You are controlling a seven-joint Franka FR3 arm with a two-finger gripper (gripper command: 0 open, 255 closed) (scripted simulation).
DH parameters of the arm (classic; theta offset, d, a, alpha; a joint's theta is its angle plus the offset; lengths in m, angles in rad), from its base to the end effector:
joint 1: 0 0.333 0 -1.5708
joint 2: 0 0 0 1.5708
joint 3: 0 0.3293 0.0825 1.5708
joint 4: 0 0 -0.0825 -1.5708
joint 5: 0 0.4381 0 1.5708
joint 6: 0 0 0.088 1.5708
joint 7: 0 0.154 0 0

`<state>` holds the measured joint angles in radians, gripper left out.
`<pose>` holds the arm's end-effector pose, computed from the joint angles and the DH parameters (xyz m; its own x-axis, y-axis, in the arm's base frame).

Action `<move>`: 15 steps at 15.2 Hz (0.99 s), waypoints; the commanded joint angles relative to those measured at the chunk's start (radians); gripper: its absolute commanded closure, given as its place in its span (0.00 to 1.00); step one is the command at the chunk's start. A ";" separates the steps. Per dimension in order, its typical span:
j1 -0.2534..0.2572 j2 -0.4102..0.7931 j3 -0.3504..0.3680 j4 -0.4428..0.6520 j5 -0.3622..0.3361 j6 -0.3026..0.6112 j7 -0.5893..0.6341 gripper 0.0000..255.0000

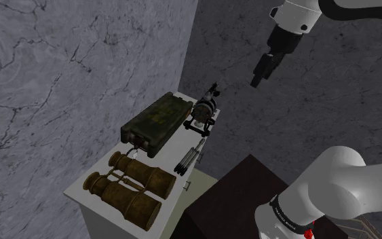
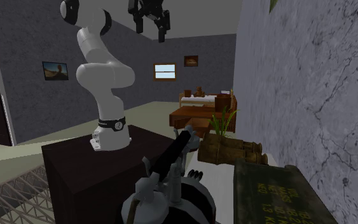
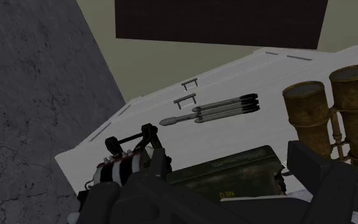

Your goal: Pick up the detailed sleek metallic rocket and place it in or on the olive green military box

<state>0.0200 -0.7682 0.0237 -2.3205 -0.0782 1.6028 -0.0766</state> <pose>0.3627 0.0055 0.5689 0.9923 0.1163 0.0428 0.1117 -0.9889 0.0981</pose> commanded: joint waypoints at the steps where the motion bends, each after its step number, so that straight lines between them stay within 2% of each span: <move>1: 0.000 0.000 0.000 0.000 0.000 0.000 0.000 0.00; 8: -0.056 0.055 0.064 -0.187 0.049 0.224 0.242 0.00; 15: -0.109 0.198 0.133 -0.311 0.093 0.475 0.482 0.00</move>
<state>-0.0831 -0.5944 0.1424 -2.6119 0.0061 2.0341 0.3637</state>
